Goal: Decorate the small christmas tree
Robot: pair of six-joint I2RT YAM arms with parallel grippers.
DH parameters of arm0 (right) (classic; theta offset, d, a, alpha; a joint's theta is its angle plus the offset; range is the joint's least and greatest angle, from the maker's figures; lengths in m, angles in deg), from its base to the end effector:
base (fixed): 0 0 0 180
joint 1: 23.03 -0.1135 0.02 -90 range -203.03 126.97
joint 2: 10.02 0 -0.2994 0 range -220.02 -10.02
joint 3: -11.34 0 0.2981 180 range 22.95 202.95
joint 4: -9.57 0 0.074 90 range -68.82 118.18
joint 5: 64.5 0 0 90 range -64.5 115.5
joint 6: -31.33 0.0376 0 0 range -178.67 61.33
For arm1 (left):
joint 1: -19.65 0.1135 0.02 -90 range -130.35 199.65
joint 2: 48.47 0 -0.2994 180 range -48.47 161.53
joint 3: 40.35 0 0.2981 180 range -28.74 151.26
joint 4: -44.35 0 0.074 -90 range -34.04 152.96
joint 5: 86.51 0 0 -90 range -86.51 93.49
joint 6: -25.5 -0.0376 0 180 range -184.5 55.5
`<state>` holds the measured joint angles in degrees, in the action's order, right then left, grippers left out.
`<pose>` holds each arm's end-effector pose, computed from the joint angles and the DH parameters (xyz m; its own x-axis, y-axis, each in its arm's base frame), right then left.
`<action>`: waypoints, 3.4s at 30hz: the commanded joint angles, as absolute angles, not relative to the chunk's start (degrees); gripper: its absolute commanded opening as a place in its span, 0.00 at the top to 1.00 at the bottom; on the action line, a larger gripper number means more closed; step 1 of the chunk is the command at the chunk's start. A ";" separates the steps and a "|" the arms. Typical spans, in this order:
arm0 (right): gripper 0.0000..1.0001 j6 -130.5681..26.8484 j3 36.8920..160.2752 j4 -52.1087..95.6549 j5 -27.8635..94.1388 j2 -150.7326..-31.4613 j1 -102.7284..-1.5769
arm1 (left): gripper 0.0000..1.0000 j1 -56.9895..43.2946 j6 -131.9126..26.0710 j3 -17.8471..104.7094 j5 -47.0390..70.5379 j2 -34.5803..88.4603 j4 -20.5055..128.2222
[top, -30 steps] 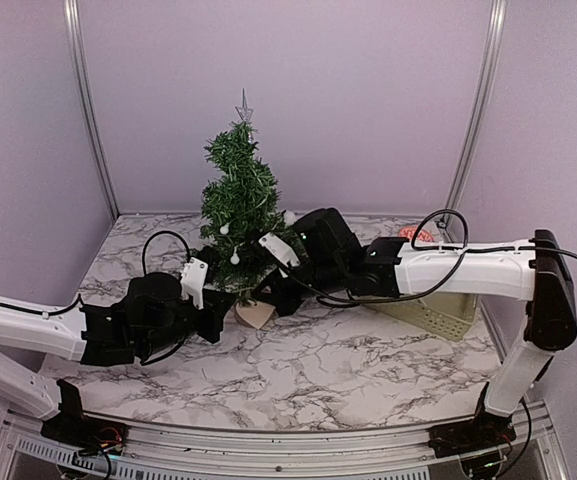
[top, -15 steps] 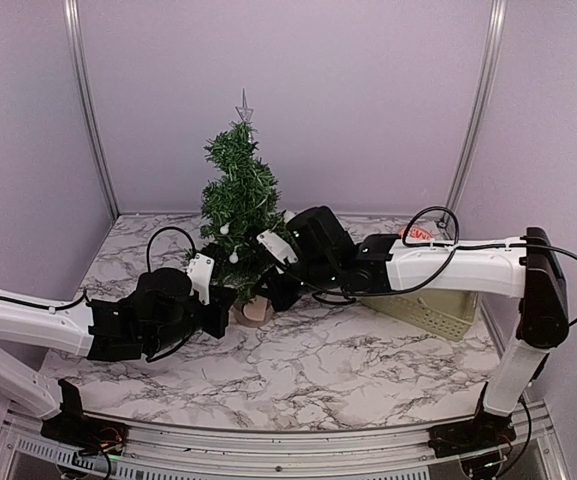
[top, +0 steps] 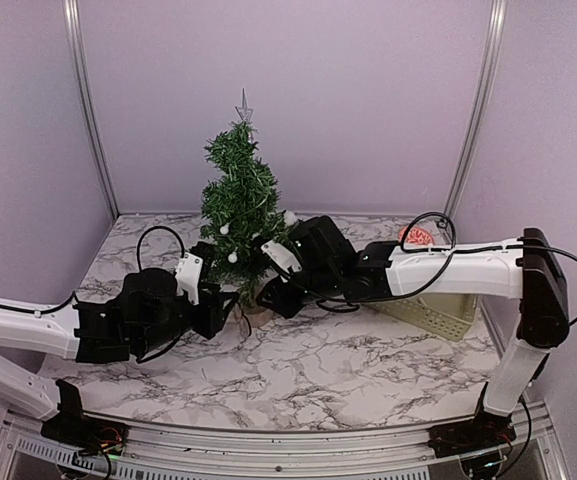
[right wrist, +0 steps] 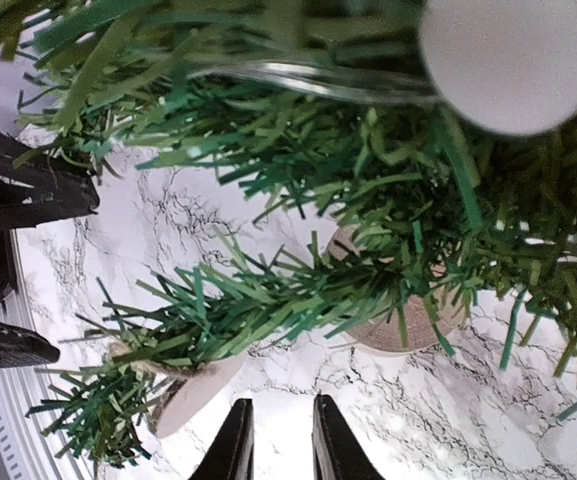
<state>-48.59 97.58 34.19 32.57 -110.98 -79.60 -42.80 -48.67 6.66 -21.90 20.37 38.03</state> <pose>0.2448 0.3792 0.2611 -0.4980 -0.4391 -0.7478 -0.8059 0.5527 0.2122 0.1497 -0.2520 0.2530 -0.2854 0.0142 -0.9583 0.5530 0.8191 -0.1525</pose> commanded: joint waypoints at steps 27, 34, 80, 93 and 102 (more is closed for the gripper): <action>0.42 -42.72 94.62 70.22 33.34 -88.40 -46.24 | 0.34 -41.92 -44.16 -1.11 -18.36 9.37 42.87; 0.50 -52.10 90.49 72.15 32.42 -89.72 -31.83 | 0.34 -40.63 -44.11 -0.44 -17.26 11.01 42.86; 0.94 -59.84 103.91 65.25 35.78 -112.25 -28.87 | 0.37 -37.47 -53.54 3.89 -8.89 8.43 46.19; 0.94 -55.79 104.34 68.09 50.49 -102.09 -34.78 | 0.37 -46.95 -68.49 8.78 -6.91 9.66 46.12; 0.94 -46.87 95.90 65.04 61.61 -95.43 -46.17 | 0.37 -54.81 -84.76 21.19 -7.23 21.63 50.14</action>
<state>-52.96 98.76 66.63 54.05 -98.07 -42.60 -51.94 -74.39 16.54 -7.45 17.44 47.10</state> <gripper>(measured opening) 0.063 0.625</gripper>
